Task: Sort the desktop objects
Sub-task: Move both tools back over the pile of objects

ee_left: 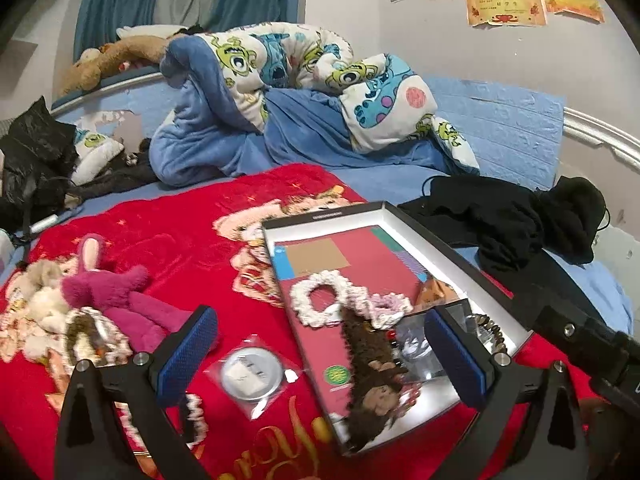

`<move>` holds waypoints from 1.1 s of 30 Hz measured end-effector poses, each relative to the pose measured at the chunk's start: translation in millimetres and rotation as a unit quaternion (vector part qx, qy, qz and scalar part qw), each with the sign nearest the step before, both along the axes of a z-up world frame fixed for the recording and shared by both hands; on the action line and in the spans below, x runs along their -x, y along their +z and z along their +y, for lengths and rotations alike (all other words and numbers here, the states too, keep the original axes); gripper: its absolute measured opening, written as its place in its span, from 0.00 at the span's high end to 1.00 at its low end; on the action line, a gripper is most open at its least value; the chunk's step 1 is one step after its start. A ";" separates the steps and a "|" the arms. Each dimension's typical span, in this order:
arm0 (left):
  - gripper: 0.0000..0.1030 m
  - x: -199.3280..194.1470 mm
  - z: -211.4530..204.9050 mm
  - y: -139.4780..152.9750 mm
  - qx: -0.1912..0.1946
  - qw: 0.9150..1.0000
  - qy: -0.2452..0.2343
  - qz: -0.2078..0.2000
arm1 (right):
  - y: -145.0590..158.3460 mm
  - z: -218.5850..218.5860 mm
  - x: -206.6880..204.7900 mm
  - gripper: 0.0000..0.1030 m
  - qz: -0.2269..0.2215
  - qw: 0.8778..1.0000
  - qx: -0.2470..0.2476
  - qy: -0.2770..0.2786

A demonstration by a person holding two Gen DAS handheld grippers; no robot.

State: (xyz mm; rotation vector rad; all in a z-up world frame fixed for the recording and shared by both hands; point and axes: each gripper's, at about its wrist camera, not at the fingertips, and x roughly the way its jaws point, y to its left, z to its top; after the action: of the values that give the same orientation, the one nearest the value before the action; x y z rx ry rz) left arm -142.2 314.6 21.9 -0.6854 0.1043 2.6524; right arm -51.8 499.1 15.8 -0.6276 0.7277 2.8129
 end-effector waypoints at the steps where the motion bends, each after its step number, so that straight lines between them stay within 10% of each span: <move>1: 0.00 -2.4 -5.9 1.7 0.001 1.000 0.000 0.003 | 2.2 -4.8 0.3 0.00 0.002 1.000 -0.003 0.004; 22: 0.00 -73.1 -245.2 30.8 0.027 0.986 0.154 0.059 | 37.9 -219.7 18.6 0.00 0.036 0.983 -0.108 0.146; 33: 0.00 -131.4 -294.8 33.6 0.030 0.973 0.213 0.078 | 46.6 -295.0 -8.3 0.00 0.068 0.972 -0.183 0.134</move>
State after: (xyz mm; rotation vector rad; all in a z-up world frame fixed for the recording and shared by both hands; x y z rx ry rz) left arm -10.7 19.8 55.5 -0.5662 0.0904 3.1267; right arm -43.5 204.2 62.3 -0.5019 0.1356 3.1429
